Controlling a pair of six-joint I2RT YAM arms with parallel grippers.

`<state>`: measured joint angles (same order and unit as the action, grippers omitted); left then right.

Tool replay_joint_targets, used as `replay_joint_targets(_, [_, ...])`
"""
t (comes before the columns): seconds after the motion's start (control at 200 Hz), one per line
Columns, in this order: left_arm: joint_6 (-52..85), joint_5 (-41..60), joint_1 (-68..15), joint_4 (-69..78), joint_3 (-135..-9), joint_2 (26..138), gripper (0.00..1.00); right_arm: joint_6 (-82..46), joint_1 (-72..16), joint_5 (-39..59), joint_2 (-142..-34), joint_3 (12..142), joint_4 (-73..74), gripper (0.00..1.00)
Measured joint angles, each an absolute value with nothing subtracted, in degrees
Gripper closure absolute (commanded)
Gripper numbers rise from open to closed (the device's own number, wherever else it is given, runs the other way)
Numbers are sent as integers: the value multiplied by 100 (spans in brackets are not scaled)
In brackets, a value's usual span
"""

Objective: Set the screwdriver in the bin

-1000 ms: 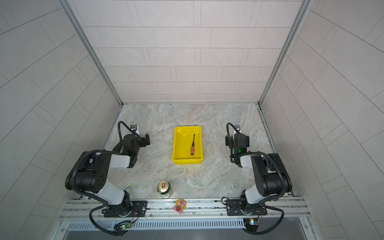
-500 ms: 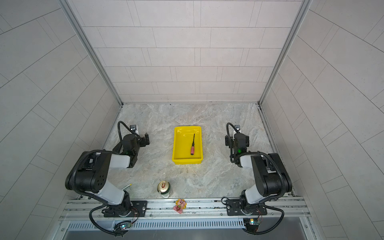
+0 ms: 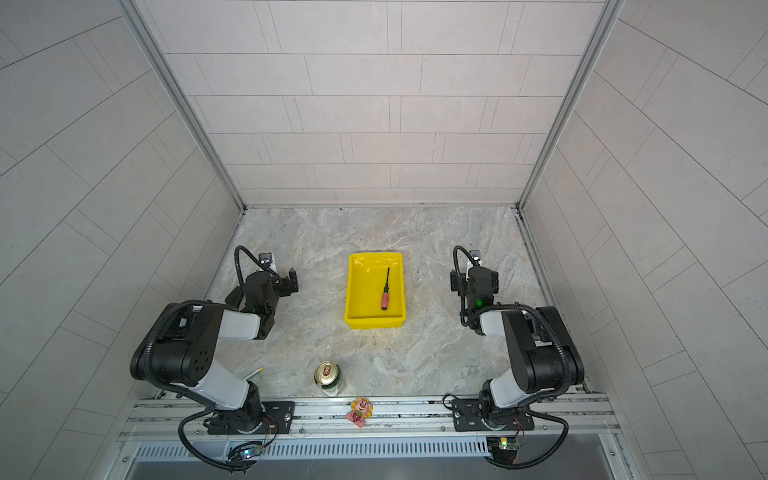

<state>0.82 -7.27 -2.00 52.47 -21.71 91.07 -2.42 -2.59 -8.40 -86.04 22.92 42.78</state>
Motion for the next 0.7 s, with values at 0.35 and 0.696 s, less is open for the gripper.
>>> replay_joint_targets(0.35, [40, -613, -200, 5492, -1955, 8932, 0, -259, -257, -854, -8276, 2001, 4506, 0])
replay_joint_targets(0.696, [-3, -591, -222, 5581, -1855, 8757, 0, -259, -257, -814, -8219, 1979, 4534, 0])
